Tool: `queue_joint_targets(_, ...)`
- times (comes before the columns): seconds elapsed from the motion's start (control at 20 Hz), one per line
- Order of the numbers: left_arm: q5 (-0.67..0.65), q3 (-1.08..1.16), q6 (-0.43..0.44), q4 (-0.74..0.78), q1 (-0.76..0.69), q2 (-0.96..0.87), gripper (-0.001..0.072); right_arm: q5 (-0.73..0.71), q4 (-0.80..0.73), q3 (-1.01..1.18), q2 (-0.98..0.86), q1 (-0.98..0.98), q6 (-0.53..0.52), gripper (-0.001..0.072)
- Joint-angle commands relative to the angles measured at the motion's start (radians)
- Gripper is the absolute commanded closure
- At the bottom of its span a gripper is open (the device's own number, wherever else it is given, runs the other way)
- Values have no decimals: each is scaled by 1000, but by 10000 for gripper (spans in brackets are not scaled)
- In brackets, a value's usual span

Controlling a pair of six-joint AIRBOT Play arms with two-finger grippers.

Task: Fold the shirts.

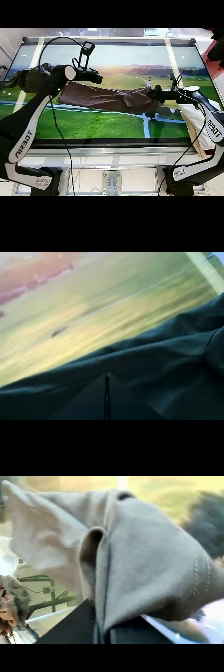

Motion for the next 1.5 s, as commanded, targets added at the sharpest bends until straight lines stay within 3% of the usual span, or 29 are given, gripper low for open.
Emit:
queue_joint_targets(0.0, -83, 1, -105, -11, -1, -114, 693, 65, -116, 66, 68, 2, 95, 686)
queue_joint_targets(0.1, -147, 1, -119, -65, -8, -183, 692, 119, -252, 113, 98, 2, 158, 686)
queue_joint_targets(0.25, -199, 1, -72, -113, -64, -241, 693, 159, -401, 189, 137, 2, 224, 686)
queue_joint_targets(0.55, -138, 2, -63, -135, -208, -244, 692, 253, -518, 362, 138, 2, 259, 687)
queue_joint_targets(0.85, -6, 39, -79, -217, -255, -243, 693, 324, -656, 454, 138, -2, 277, 688)
queue_joint_targets(1.1, 38, 171, -106, -217, -255, -271, 693, 317, -599, 467, 135, 0, 277, 688)
queue_joint_targets(1.3, -25, 270, -132, -251, -263, -368, 693, 294, -428, 467, 135, 14, 280, 688)
queue_joint_targets(1.45, -88, 293, -139, -259, -268, -416, 693, 254, -404, 467, 135, 76, 280, 689)
